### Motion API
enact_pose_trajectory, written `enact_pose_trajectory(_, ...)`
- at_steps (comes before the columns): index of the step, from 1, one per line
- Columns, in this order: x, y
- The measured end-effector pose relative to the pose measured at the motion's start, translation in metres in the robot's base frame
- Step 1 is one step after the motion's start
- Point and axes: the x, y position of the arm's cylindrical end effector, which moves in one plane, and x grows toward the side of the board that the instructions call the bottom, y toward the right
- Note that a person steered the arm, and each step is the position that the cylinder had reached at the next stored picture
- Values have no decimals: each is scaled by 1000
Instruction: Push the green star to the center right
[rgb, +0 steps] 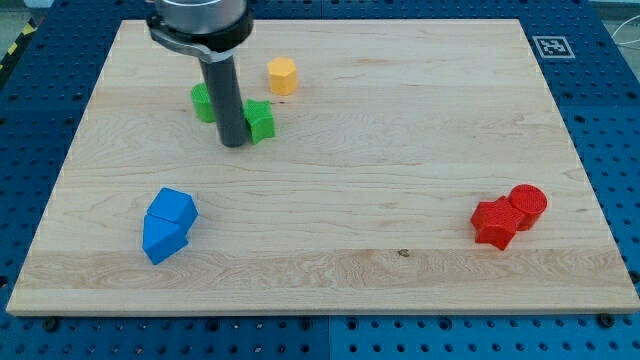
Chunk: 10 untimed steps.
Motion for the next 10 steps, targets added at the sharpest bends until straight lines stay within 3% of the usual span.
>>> enact_pose_trajectory(1, -14, -30)
enact_pose_trajectory(3, -29, 49)
enact_pose_trajectory(5, 12, 96)
enact_pose_trajectory(6, 19, 111)
enact_pose_trajectory(10, 31, 266)
